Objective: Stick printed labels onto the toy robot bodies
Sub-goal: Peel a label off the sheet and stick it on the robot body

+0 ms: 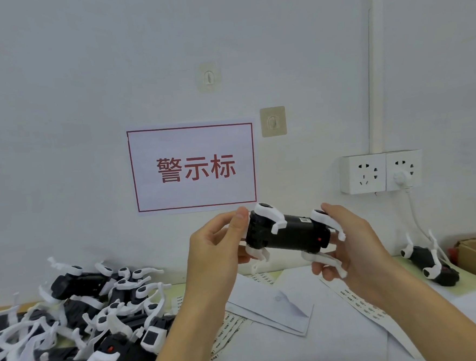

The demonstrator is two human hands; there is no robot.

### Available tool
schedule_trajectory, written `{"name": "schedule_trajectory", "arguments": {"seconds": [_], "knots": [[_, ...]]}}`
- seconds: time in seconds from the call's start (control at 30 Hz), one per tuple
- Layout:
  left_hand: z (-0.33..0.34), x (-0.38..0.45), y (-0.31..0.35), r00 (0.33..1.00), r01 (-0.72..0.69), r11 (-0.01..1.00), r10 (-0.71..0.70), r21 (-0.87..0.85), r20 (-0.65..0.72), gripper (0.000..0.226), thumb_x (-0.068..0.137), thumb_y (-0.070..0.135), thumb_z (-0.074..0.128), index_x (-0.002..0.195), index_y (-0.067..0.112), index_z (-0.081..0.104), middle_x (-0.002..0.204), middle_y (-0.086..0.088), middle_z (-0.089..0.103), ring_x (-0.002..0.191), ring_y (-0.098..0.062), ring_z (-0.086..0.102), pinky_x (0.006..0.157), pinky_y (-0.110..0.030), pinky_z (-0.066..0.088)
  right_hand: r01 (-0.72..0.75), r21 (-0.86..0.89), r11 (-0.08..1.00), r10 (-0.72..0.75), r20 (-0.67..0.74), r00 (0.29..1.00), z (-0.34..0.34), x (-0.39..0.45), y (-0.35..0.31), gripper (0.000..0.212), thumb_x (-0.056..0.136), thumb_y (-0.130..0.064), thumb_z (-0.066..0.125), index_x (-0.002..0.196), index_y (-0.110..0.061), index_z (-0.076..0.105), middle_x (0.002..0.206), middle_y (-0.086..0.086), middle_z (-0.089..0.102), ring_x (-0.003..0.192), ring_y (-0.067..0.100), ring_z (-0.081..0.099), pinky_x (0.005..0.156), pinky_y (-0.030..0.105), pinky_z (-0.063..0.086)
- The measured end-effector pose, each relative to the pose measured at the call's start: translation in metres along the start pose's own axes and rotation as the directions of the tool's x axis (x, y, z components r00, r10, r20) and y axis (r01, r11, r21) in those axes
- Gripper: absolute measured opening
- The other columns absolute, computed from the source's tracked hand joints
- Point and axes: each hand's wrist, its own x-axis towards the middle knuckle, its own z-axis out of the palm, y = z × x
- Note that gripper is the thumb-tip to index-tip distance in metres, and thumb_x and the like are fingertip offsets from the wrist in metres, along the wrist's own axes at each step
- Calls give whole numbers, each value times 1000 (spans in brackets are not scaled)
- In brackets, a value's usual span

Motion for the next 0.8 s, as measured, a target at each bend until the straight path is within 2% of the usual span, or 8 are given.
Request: {"name": "schedule_trajectory", "arguments": {"seconds": [0.1,0.17,0.3,0.4,0.5,0.6,0.7,0.8], "knots": [[-1,1,-2,999,48,999,-48,3,-23,27,97,42,57,83,30,76,74,8,75,63,-9,71,62,-21,55,-14,19,1000,13,52,999,-1,-1,-2,38,92,-47,52,70,-21,70,65,9,59,39,24,43,36,25,31],[-1,1,-3,996,79,997,-79,9,-40,28,99,41,55,85,27,75,71,9,74,60,-6,69,65,-23,49,-11,4,1000,11,113,994,-1,-1,-3,42,90,-49,53,62,-26,73,58,5,57,40,23,41,36,26,32],[-6,5,-8,985,168,984,-170,-59,-38,25,103,28,53,95,21,76,91,-5,77,74,-18,75,64,-27,56,69,-30,997,-63,175,983,-2,0,-4,28,82,-48,65,71,-24,75,65,7,62,47,27,50,41,28,41],[-13,7,-9,964,267,941,-263,-207,46,29,105,12,47,104,10,76,103,-14,76,85,-27,75,65,-31,58,225,-105,969,-199,215,956,-5,2,-4,30,77,-48,63,78,-21,76,74,7,65,60,24,61,54,30,52],[-18,6,-9,954,301,891,-281,-339,108,33,103,5,43,105,6,76,105,-18,75,81,-26,74,61,-29,59,369,-211,905,-313,258,914,-7,1,-4,29,82,-46,59,91,-24,76,92,6,70,70,21,67,70,35,56],[-17,6,-10,948,318,878,-295,-358,119,30,102,6,46,108,6,75,109,-18,74,84,-28,73,63,-32,59,434,-254,864,-377,246,893,-5,-3,-5,29,81,-46,60,95,-28,77,98,3,70,70,22,68,78,41,56],[-18,6,-10,937,349,877,-318,-330,144,25,94,16,57,106,10,77,108,-19,74,84,-35,72,67,-38,59,499,-289,817,-450,223,865,-1,-8,-6,23,83,-49,72,94,-30,77,96,-4,70,69,28,68,73,45,57],[-16,5,-12,935,348,899,-313,-265,167,25,94,25,61,111,10,72,99,-15,74,85,-44,71,72,-42,60,552,-321,770,-507,218,834,5,-12,-4,32,74,-55,66,93,-32,76,97,-9,67,74,35,66,71,46,55]]}}
